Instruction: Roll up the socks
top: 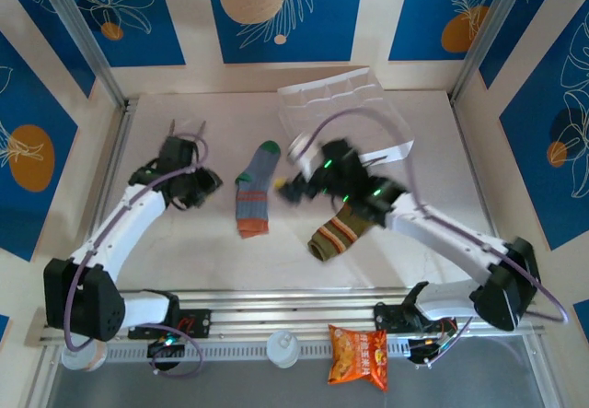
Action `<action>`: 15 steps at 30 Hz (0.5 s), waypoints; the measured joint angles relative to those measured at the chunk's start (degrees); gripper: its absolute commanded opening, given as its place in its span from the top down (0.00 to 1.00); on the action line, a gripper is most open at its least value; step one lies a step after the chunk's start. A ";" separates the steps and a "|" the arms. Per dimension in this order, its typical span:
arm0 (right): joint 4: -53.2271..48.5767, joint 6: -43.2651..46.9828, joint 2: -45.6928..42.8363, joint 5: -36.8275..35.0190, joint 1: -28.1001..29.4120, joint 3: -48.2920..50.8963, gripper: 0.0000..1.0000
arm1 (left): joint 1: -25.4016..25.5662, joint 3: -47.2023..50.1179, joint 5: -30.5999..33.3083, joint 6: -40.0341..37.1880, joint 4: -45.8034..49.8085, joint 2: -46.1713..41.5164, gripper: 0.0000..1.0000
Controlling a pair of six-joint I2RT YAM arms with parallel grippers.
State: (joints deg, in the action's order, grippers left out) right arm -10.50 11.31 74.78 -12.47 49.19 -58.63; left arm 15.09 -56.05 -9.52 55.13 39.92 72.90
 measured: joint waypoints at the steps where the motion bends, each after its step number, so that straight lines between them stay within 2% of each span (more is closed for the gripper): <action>1: -0.07 4.42 1.40 0.85 2.62 1.97 0.08 | 0.87 1.46 -1.29 1.20 1.29 0.07 0.67; 3: -0.35 13.14 5.20 1.84 6.10 4.17 0.11 | 2.27 3.65 -3.78 3.23 1.70 0.90 0.68; 8: 4.09 27.71 14.69 1.25 6.54 4.28 0.12 | 3.48 5.46 -6.69 6.60 0.28 6.25 0.69; 15: 11.17 36.89 26.08 -1.73 5.92 3.32 0.13 | 3.58 5.29 -8.22 7.85 -2.54 12.37 0.73</action>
State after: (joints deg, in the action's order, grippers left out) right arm 0.67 48.21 100.86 -14.20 55.11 -55.31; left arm 18.68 -50.76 -17.74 62.98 37.39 85.27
